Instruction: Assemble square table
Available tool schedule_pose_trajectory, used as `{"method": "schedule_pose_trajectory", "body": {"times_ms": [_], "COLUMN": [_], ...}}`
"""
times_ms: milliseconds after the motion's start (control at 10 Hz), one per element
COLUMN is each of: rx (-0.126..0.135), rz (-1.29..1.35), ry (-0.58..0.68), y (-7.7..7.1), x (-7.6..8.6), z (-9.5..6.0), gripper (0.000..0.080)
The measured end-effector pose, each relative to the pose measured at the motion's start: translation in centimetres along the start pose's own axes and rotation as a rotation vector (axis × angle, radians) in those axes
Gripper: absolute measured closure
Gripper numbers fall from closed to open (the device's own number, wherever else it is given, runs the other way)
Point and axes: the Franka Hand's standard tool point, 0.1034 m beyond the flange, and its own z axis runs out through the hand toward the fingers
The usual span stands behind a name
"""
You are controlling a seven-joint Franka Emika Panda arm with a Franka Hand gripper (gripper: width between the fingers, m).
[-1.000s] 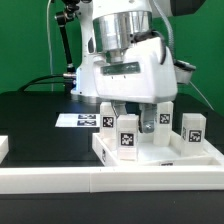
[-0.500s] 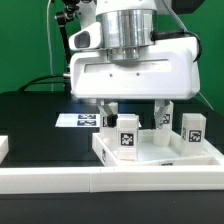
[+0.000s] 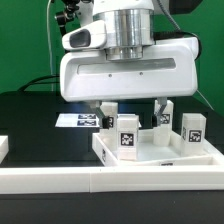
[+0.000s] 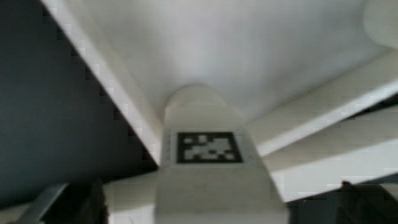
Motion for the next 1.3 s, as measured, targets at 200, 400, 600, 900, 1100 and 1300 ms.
{"method": "schedule_pose_trajectory", "body": {"times_ms": [200,400,600,900,1100,1300], "rx": [-0.001,-0.001,-0.001,0.000,0.001,0.001], "rz": [-0.028,-0.028,0.006,0.184,0.309,0.409], "ry": [-0.001,-0.001,-0.001,-0.001,0.000,0.000], "y": [0.05,0.07,0.06,0.02,0.02,-0.01], "x": [-0.03,-0.04,-0.05,-0.05,-0.04,-0.04], "z": [0.02,0.03,0.04,0.04,0.03,0.03], "gripper": [0.0161,0.0318,0.0511,0.0511,0.0511,0.0511]}}
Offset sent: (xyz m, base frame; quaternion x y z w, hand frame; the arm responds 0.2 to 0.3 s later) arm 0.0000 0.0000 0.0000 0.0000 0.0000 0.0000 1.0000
